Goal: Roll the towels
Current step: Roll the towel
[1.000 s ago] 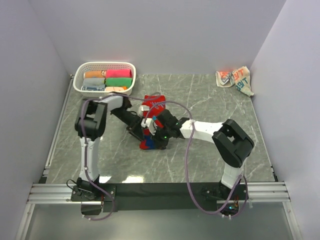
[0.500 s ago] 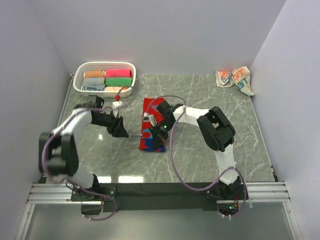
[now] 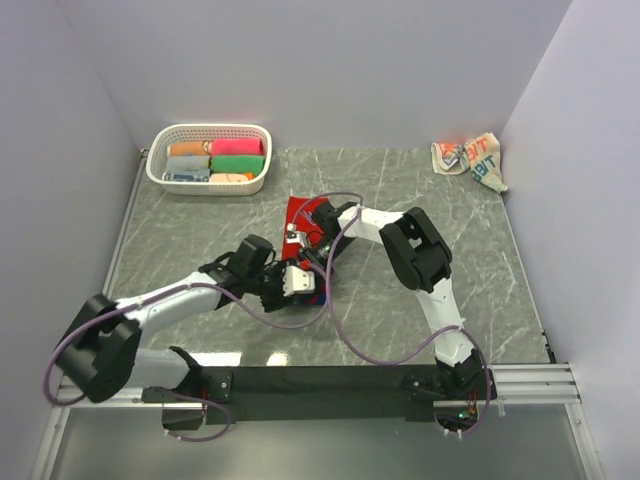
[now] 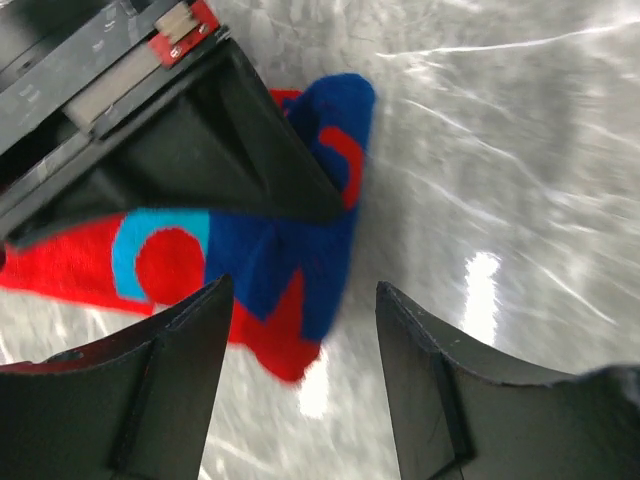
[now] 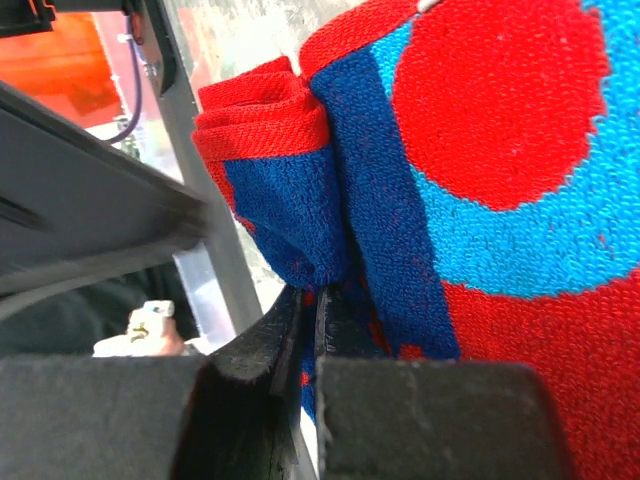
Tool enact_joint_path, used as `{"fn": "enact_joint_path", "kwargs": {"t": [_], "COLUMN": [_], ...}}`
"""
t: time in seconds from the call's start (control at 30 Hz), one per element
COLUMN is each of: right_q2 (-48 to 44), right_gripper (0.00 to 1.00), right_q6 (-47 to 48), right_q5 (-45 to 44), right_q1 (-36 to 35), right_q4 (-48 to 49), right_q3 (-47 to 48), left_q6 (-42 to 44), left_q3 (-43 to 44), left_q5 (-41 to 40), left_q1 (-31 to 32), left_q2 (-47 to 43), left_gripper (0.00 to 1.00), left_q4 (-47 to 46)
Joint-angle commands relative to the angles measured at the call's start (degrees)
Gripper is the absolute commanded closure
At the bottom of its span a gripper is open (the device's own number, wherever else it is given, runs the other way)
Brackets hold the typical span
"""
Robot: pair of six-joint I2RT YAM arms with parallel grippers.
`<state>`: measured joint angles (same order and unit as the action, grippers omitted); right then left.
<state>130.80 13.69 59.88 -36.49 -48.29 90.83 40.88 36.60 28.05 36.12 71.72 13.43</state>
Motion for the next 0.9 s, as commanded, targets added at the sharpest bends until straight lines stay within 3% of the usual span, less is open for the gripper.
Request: {"fn": "enact_joint_path", "kwargs": {"t": [0.0,0.07,0.13,0.17,0.2,0.27,0.4,0.53,0.73,0.87], "right_q2": [1.21,1.21,1.12,0.6,0.07,-2.55,-8.62,-17.48,-33.29,-43.6], "right_gripper": [1.0,1.0,1.0,1.0,1.0,0.93,0.7,0.58,0.58,0.62], "right_q6": [-0.33,-0.6,-0.51,-0.94,-1.3,-2.53,-5.25,-8.24,-9.48,-6.59], "right_q5": [-0.2,0.06,0.33,-0.11,-0.72,-1.95,-8.87,-12.67,-16.98,-17.34], "right_q1": [0.1,0.28,0.45,0.89,1.24,3.08,7.55,13.63,20.31,20.67], "right_q4": [-1.72,-1.72,-1.89,-1.72,-0.93,0.82,5.47,10.58,19.54,24.46], "right_q3": [1.37,1.37,1.46,1.28,1.2,0.15,-3.1,-7.5,-16.98,-25.84], "left_q6": [0.78,0.78,0.6,0.51,0.51,0.69,1.57,1.13,2.27,3.41], "left_q3": [0.84,1.19,2.77,4.34,5.05,6.29,9.35,15.33,30.44,42.46], "left_q5": [-7.75,-9.5,-10.12,-10.21,-10.04,-7.51,0.22,5.86,14.29,18.08], "left_q1": [3.16,3.61,3.7,3.7,3.61,3.52,1.59,-0.96,-6.84,-10.88], "left_q2": [4.55,8.33,12.54,13.87,14.93,16.6,18.09,25.11,40.12,49.99], "left_gripper": [0.35,0.36,0.44,0.51,0.66,0.76,0.89,0.94,0.95,0.95], "left_q4": [-10.08,-10.53,-7.65,-6.06,-4.31,1.58,11.86,21.62,38.84,48.43]}}
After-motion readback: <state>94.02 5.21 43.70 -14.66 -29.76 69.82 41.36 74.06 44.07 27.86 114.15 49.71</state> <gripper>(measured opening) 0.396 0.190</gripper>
